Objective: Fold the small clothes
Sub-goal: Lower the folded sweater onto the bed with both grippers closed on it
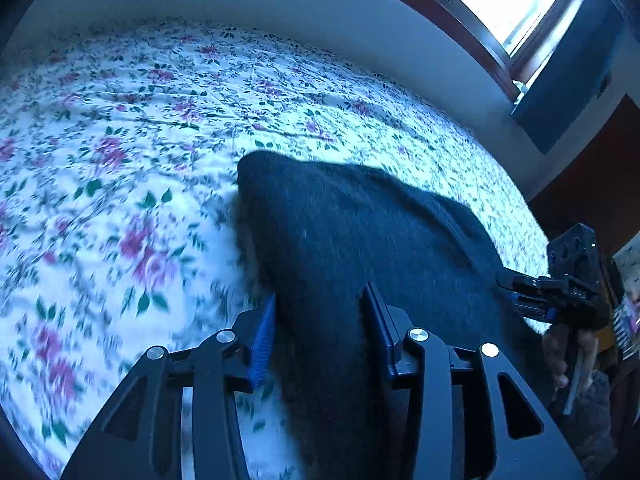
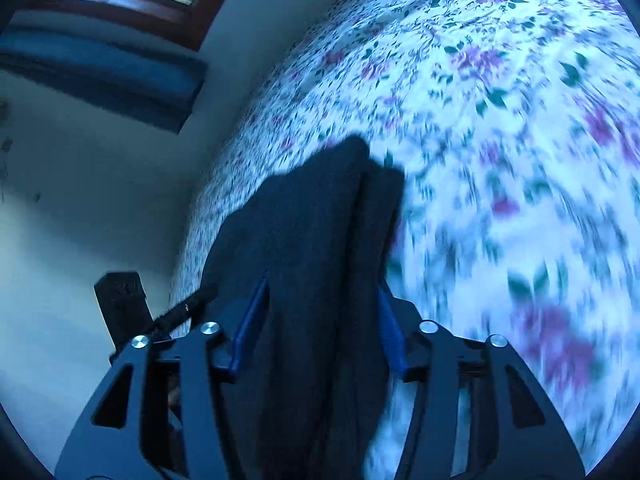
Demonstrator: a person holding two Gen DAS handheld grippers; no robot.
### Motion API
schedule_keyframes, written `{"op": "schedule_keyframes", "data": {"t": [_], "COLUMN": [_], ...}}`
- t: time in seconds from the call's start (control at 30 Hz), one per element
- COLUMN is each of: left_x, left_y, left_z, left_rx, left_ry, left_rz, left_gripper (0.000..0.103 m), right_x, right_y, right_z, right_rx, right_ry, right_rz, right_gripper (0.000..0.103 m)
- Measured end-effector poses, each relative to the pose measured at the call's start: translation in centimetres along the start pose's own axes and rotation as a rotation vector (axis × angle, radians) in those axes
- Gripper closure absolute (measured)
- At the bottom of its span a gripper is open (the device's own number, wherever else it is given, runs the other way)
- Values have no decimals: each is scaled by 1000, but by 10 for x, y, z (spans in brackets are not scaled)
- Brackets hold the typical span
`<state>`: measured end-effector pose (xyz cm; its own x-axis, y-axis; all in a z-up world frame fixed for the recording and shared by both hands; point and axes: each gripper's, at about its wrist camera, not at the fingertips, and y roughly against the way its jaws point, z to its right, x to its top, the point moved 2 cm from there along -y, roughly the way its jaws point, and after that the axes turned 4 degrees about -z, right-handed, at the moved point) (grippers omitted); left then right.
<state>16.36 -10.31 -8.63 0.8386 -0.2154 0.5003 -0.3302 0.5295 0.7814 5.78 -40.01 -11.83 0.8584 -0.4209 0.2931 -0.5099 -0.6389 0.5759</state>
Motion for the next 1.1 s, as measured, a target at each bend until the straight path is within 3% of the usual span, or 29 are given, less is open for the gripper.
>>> {"op": "schedule_keyframes", "data": {"t": [0.07, 0.1, 0.17, 0.37, 0.47, 0.67, 0.77, 0.83, 0.93, 0.97, 1.03, 1.1], "left_x": [-4, -5, -5, -6, -12, -59, -87, -101, -108, -109, -109, -110], "left_y": [-2, -4, -10, -7, 5, 34, 43, 46, 46, 45, 41, 39], "left_z": [3, 3, 2, 0, -2, 4, 11, 16, 24, 26, 28, 29], "left_rx": [20, 25, 22, 10, -20, -109, -140, -126, -61, -52, -41, -24], "left_ry": [-14, -15, 3, 8, 58, 91, 69, 48, -13, -25, -32, -44], "left_rz": [4, 6, 8, 27, 14, -38, -59, -62, -40, -43, -42, -29], "left_gripper": [65, 66, 66, 63, 57, 46, 37, 37, 53, 58, 62, 63], "right_x": [-12, -15, -19, -18, -22, -53, -80, -94, -111, -117, -127, -135], "right_y": [3, 2, -2, -2, 7, 34, 46, 52, 63, 65, 64, 64], "right_z": [-1, -2, 2, 10, 10, 8, 4, 4, 1, 2, 3, 8], "right_rx": [-20, -44, -65, -25, -11, 35, 43, 34, 12, 14, -15, -13], "right_ry": [20, 29, 32, 13, 2, -19, -11, -3, 18, 16, 22, 17], "right_rz": [-7, -15, -31, -21, -10, -34, -58, -67, -60, -68, -89, -98], "right_gripper": [54, 65, 76, 80, 77, 48, 46, 46, 46, 52, 76, 84]}}
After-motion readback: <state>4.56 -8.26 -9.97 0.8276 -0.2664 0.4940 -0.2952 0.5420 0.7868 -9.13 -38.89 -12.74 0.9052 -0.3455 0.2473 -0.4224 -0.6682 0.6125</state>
